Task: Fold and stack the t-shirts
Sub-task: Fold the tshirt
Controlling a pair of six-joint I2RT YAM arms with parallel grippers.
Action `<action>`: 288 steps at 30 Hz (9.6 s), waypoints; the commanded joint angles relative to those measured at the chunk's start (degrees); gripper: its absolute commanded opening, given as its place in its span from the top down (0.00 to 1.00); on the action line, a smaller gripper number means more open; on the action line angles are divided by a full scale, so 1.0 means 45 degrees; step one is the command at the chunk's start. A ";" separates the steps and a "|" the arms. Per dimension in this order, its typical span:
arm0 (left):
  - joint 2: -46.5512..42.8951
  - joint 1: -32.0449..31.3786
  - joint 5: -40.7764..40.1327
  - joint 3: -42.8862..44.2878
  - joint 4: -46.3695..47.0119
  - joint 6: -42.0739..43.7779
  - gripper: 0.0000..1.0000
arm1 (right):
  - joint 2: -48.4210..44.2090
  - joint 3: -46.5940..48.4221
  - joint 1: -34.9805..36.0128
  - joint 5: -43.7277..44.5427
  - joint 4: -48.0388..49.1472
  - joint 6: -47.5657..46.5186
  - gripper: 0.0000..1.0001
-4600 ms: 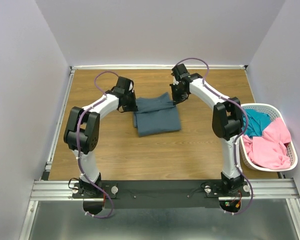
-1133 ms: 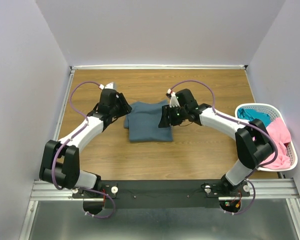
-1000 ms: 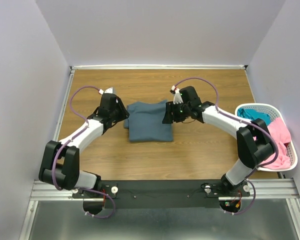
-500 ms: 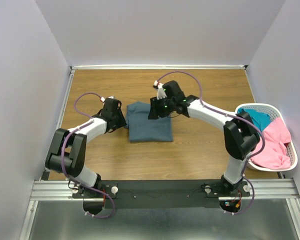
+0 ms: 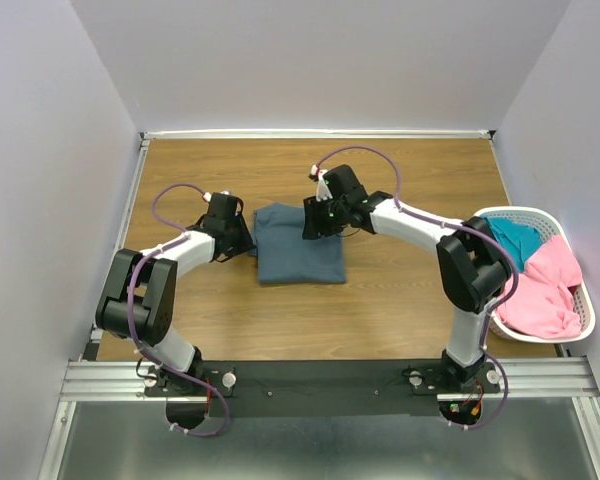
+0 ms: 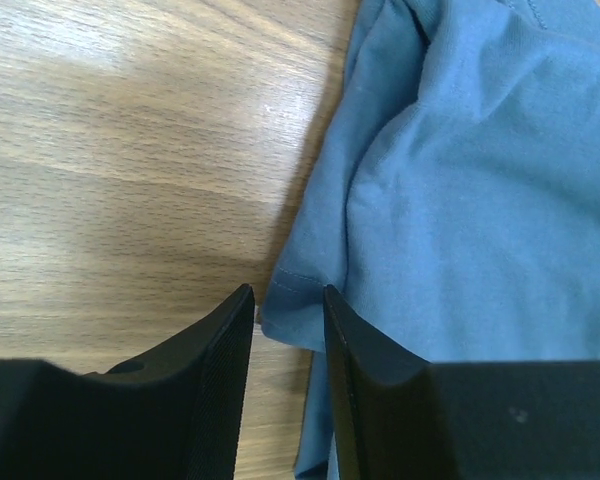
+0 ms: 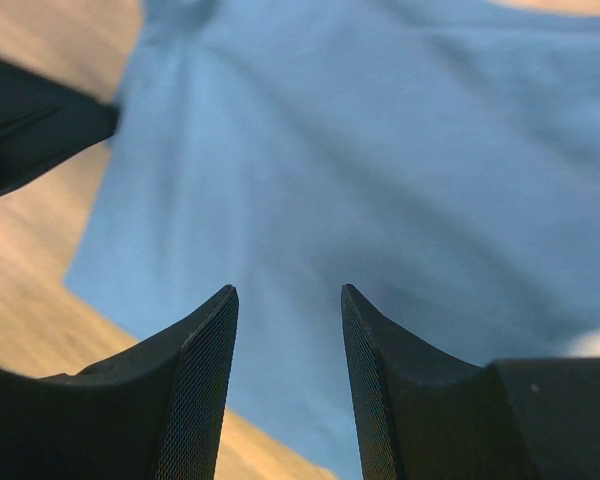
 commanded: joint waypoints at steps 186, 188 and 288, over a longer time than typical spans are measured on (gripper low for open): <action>-0.3304 -0.0879 0.1059 -0.2073 0.0091 -0.3885 0.69 | -0.0090 0.0879 0.4182 0.2555 -0.2019 0.0135 0.99; -0.3207 -0.0879 0.1079 -0.2111 0.0266 -0.3963 0.68 | -0.0070 0.0919 0.4182 0.2536 -0.2039 0.0115 0.99; 0.0705 0.0312 0.1451 0.2891 -0.0671 0.0041 0.68 | -0.2453 -0.2287 -0.1168 -0.2678 0.0051 0.1092 0.56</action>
